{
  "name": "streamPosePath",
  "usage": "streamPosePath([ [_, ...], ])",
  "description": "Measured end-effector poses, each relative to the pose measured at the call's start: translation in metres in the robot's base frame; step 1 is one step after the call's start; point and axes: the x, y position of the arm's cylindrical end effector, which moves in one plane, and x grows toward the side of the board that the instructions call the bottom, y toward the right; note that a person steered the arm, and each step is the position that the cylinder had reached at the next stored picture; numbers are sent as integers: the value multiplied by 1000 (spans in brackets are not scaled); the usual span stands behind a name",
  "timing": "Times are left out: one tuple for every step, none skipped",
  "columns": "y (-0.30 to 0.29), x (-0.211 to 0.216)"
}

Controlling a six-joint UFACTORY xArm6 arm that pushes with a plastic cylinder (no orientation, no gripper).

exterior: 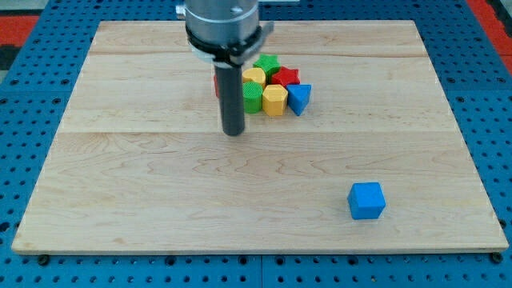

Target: Move the blue cube to the top left of the red circle

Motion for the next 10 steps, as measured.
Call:
streamPosePath([
  [94, 0],
  [168, 35],
  [231, 63],
  [222, 142],
  [156, 146],
  [150, 129],
  [186, 116],
  [157, 106],
  [88, 105],
  [87, 63],
])
